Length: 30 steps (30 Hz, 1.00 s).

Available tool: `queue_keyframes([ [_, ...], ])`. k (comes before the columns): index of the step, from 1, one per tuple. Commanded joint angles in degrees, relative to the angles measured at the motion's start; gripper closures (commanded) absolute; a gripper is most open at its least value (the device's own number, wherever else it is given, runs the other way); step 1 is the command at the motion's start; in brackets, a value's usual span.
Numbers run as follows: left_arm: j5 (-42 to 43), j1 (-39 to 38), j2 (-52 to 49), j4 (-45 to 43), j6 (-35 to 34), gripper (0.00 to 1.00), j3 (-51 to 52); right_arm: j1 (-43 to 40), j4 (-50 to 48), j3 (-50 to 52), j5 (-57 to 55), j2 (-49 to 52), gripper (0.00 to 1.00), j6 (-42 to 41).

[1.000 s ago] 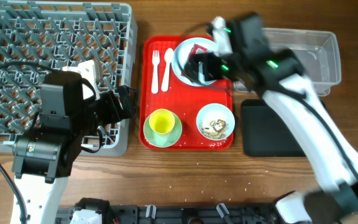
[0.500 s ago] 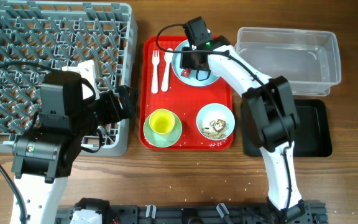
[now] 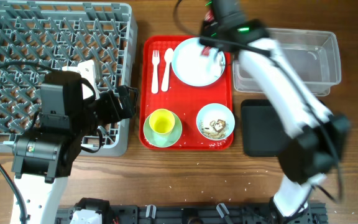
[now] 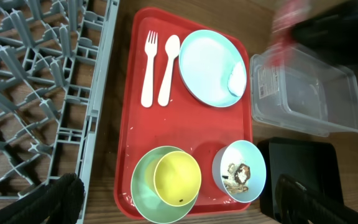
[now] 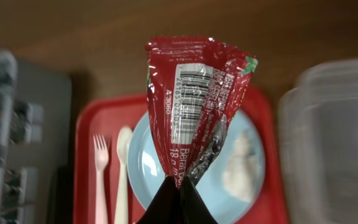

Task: Sort waste into correct bins and load items into the dishwasher rack
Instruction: 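Grasp the red ketchup packet with the right gripper, carry to clear bin, then release the packet into the clear bin and lift the right gripper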

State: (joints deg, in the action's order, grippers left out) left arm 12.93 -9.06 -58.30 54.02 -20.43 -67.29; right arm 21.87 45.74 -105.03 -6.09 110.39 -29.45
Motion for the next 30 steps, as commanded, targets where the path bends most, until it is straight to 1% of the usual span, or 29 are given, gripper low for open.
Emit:
queue_keyframes([
  [1,-0.35,-0.26,0.0,-0.15,0.5,0.0,-1.25,-8.48,3.91,-0.26,-2.95,-2.8,0.96,5.27],
  [4,-0.35,-0.26,0.0,-0.13,0.5,0.0,-1.25,-14.05,5.14,3.5,-2.93,-0.5,0.96,12.0],
  [8,-0.35,-0.26,0.0,-0.13,0.5,0.0,-1.25,-15.96,4.61,8.09,-2.75,2.67,0.95,13.64],
  [9,-0.37,-0.26,0.0,-0.13,0.5,0.0,-1.25,-15.96,4.42,8.09,-2.67,2.71,0.78,13.9],
  [10,-0.35,-0.26,0.0,-0.13,0.5,0.0,-1.25,-15.96,4.46,7.76,-1.16,2.23,0.56,14.56],
  [11,-0.37,-0.26,0.0,-0.15,0.5,0.0,-1.25,-15.93,4.83,7.04,1.53,1.36,0.5,14.64],
  [14,-0.35,-0.26,0.0,-0.13,0.5,0.0,-1.25,-14.01,4.48,6.25,11.19,-3.69,0.43,14.27],
  [15,-0.37,-0.26,0.0,-0.13,0.5,0.0,-1.25,-12.37,4.46,6.25,12.13,-5.29,0.41,14.25],
  [17,-0.35,-0.26,0.0,-0.13,0.5,0.0,-1.25,-6.56,4.2,6.25,10.51,-6.69,0.4,14.29],
  [19,-0.37,-0.26,0.0,-0.13,0.5,0.0,-1.25,-0.44,3.54,7.08,3.48,-5.86,0.39,13.57],
  [21,-0.37,-0.26,0.0,-0.13,0.5,0.0,-1.25,4.13,3.43,8.11,-7.5,-3.65,0.36,8.46],
  [22,-0.37,-0.26,0.0,-0.13,0.5,0.0,-1.25,5.53,3.23,8.15,-11.85,-1.14,0.36,5.38],
  [25,-0.35,-0.26,0.0,-0.15,0.5,0.0,-1.25,5.38,0.55,8.15,-12.35,4.61,0.36,2.89],
  [27,-0.35,-0.26,0.0,-0.13,0.5,0.0,-1.25,4.55,-1.46,8.15,-11.91,9.07,0.36,2.91],
  [30,-0.37,-0.26,0.0,-0.13,0.5,0.0,-1.25,4.02,-3.17,8.15,-12.15,12.92,0.36,2.89],
])
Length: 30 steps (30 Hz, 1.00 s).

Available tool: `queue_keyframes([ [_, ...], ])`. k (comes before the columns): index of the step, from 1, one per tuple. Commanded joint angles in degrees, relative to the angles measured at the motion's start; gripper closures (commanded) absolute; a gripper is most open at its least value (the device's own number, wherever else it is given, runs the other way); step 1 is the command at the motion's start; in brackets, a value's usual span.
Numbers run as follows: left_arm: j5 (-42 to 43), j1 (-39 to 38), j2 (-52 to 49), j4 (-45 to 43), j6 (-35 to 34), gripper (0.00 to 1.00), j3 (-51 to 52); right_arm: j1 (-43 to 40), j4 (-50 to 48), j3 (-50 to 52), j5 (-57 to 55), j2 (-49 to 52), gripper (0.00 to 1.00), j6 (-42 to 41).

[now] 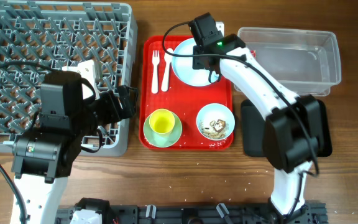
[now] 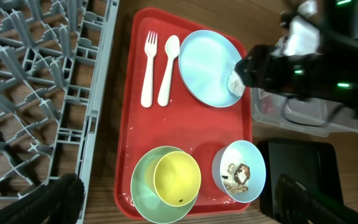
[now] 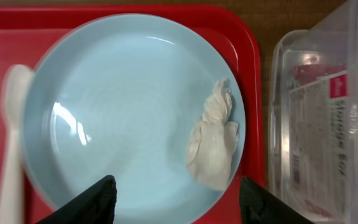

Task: Sort waste into correct bins and load items into the dishwasher rack
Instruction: 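Release the packet into the clear bin and lift the right gripper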

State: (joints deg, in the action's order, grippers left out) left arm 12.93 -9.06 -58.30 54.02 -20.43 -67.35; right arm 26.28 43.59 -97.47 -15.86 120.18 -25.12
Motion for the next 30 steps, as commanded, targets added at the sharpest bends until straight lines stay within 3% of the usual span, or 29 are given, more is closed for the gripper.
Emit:
queue_keyframes([
  [1,-0.35,-0.26,0.0,-0.13,0.5,0.0,-1.18,-0.79,-1.64,0.59,-2.36,4.85,0.37,-2.08],
  [4,-0.37,-0.26,0.0,-0.13,0.5,0.0,-1.18,-1.75,-1.95,0.59,-0.57,8.15,0.43,-2.64],
  [5,-0.37,-0.26,0.0,-0.13,0.5,0.0,-1.18,-1.97,-1.66,0.59,0.52,9.16,0.52,-2.67],
  [7,-0.35,-0.26,0.0,-0.13,0.5,0.0,-1.18,-1.99,-0.57,0.59,2.6,9.86,0.84,-2.69],
  [8,-0.35,-0.26,0.0,-0.15,0.5,0.0,-1.18,-1.99,-0.24,0.57,4.98,9.6,0.96,-2.51],
  [12,-0.35,-0.26,0.0,-0.13,0.5,0.0,-1.18,-1.99,-0.02,-0.13,10.97,2.34,0.96,-1.62],
  [17,-0.35,-0.26,0.0,-0.13,0.5,0.0,-1.18,-6.16,1.36,-0.13,10.91,-15.47,0.96,1.09],
  [24,-0.37,-0.26,0.0,-0.15,0.5,0.0,-1.18,-21.33,7.19,4.42,7.87,-15.21,0.95,1.18],
  [25,-0.37,-0.26,0.0,-0.15,0.5,0.0,-1.18,-22.43,6.67,5.7,8.96,-14.4,0.77,1.6],
  [26,-0.35,-0.26,0.0,-0.15,0.5,0.0,-1.18,-23.61,5.88,6.75,12.15,-13.55,0.3,4.52],
  [28,-0.37,-0.26,0.0,-0.13,0.5,0.0,-1.18,-25.09,6.36,6.27,19.28,-14.67,0.22,8.87],
  [30,-0.35,-0.26,0.0,-0.13,0.5,0.0,-1.18,-24.57,6.93,5.95,25.2,-18.45,0.23,10.1],
])
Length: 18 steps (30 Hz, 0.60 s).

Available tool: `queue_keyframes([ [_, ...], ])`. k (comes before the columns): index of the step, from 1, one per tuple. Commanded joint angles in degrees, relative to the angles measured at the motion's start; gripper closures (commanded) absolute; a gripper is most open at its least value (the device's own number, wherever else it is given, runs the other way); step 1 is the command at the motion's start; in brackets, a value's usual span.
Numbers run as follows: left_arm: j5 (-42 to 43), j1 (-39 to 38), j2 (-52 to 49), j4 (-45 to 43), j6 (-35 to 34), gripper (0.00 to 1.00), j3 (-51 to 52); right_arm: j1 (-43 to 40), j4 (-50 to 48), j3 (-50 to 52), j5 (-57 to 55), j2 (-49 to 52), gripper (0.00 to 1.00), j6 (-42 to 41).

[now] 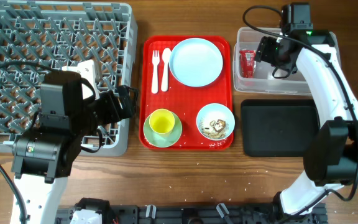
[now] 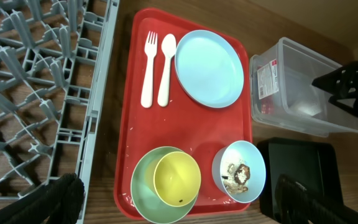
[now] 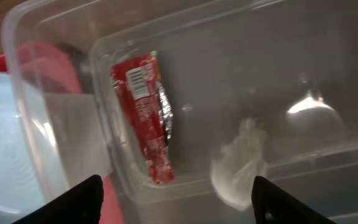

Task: Sort waste into correct bins and load items into the dishwasher rack
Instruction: 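Release the packet into the clear bin and lift the right gripper, then grasp the yellow cup with the right gripper and lift it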

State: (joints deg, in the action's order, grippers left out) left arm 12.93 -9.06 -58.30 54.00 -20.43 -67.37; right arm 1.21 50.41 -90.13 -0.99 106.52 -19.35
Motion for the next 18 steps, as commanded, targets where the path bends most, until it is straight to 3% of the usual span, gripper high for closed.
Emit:
queue_keyframes([
  [1,-0.37,-0.26,0.0,-0.11,0.5,0.0,-1.16,1.6,0.72,-1.4,13.33,-7.26,0.23,4.39],
  [6,-0.35,-0.26,0.0,-0.11,0.5,0.0,-1.16,15.43,6.51,-1.36,14.34,-17.22,0.27,3.85],
  [12,-0.35,-0.26,0.0,-0.11,0.5,0.0,-1.16,29.64,19.1,1.03,4.28,-17.59,0.3,-7.08],
  [16,-0.35,-0.26,0.0,-0.11,0.5,0.0,-1.16,34.69,16.15,5.35,6.67,-17.59,0.32,-8.04],
  [18,-0.35,-0.26,0.0,-0.11,0.5,0.0,-1.16,37.53,10.67,8.31,11.93,-17.59,0.43,-7.63],
])
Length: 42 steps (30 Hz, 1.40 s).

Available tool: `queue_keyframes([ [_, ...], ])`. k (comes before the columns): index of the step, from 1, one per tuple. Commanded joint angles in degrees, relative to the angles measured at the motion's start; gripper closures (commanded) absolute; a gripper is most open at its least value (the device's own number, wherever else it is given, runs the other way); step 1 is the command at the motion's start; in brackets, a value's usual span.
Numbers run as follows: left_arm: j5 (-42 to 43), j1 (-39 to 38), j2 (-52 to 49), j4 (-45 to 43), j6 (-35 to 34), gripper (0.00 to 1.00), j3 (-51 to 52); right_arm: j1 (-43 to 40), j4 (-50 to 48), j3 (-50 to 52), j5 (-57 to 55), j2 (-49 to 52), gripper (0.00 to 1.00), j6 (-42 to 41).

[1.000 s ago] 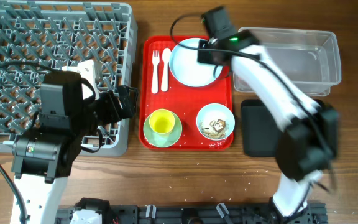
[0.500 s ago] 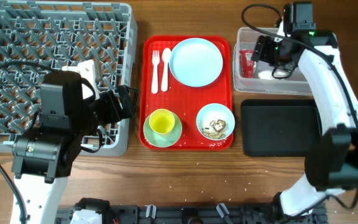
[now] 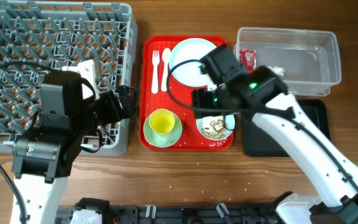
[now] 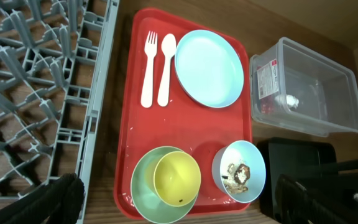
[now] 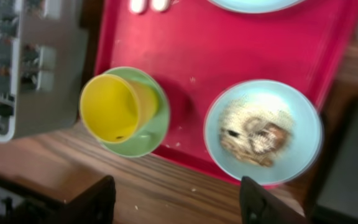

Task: Sort waste into correct bins and load items into the dishwasher rack
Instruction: 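Grasp the yellow cup with the right gripper and lift it, then hand the yellow cup from the right gripper to the left gripper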

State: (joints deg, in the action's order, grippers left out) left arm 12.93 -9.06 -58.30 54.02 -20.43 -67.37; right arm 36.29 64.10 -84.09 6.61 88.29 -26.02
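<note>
On the red tray (image 3: 151, 99) lie a light blue plate (image 4: 208, 68), a white fork (image 4: 148, 68) and a white spoon (image 4: 166, 68). A yellow cup (image 5: 110, 107) stands on a green saucer (image 5: 151, 134). Beside it is a blue bowl (image 5: 263, 132) with food scraps. My right gripper (image 5: 176, 205) hangs open and empty over the tray's front, between cup and bowl. My left gripper (image 4: 179, 208) is open and empty, high beside the grey dishwasher rack (image 3: 42, 50). The clear bin (image 3: 288, 29) holds a red wrapper (image 3: 247, 57) and a crumpled tissue (image 3: 277, 72).
A black bin (image 3: 260, 140) lies in front of the clear bin, right of the tray, partly under my right arm. The rack fills the table's left side. Bare wood runs along the front edge.
My right gripper has moved from above the clear bin to above the front of the tray, over the bowl and cup. It is still open. The left arm has not moved.
My right gripper held the red wrapper above the plate, where a tissue lay. Then the wrapper was in the clear bin and the gripper was open over the tissue. Then the plate was bare and the tissue lay in the bin. Now the gripper is over the bowl.
</note>
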Motion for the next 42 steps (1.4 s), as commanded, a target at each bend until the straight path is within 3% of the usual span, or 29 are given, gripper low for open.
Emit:
queue_keyframes([
  [1,-0.35,-0.26,0.0,-0.13,0.5,0.0,-1.16,4.72,-8.15,5.46,5.25,0.68,0.53,-2.51],
  [5,-0.35,-0.26,0.0,-0.13,0.5,0.0,-1.16,7.58,-21.51,15.08,3.54,1.38,0.62,-11.78],
  [10,-0.37,-0.26,0.0,-0.13,0.5,0.0,-1.16,7.56,-34.86,20.85,2.03,7.13,0.62,-13.14],
  [13,-0.35,-0.26,0.0,-0.17,0.48,0.0,-1.16,7.56,-36.59,20.85,3.08,10.4,0.66,-13.2],
  [15,-0.35,-0.26,0.0,-0.13,0.5,0.0,-1.16,7.56,-36.26,20.85,5.22,11.65,0.86,-13.09],
  [17,-0.33,-0.26,0.0,-0.13,0.48,0.0,-1.16,7.52,-35.54,20.83,5.29,10.93,0.94,-13.16],
  [20,2.12,-0.26,0.02,2.93,0.48,0.0,-1.16,6.71,-35.06,20.76,5.09,7.89,0.96,-13.14],
  [25,3.96,-0.26,0.0,3.04,0.5,0.0,-1.16,-0.68,-29.35,20.79,7.17,-5.46,0.96,-11.78],
  [27,8.79,-0.13,0.0,1.88,0.5,0.0,-1.16,-4.81,-29.44,20.79,12.15,-11.45,0.96,-8.28],
  [32,47.87,4.0,-3.78,-10.73,0.44,0.0,-1.16,-13.38,-32.52,20.79,35.95,-21.42,0.96,3.89],
  [37,73.09,4.9,-10.38,-16.15,0.28,0.0,-1.16,-15.8,-39.32,20.79,56.17,-22.27,0.96,9.51],
  [40,77.42,4.9,-11.19,-17.22,0.28,0.0,-1.16,-15.8,-46.71,20.79,66.2,-22.25,0.96,8.81],
  [42,77.42,4.76,-11.13,-17.2,0.26,0.0,-1.16,-15.8,-50.95,20.79,66.18,-22.05,0.96,5.16],
])
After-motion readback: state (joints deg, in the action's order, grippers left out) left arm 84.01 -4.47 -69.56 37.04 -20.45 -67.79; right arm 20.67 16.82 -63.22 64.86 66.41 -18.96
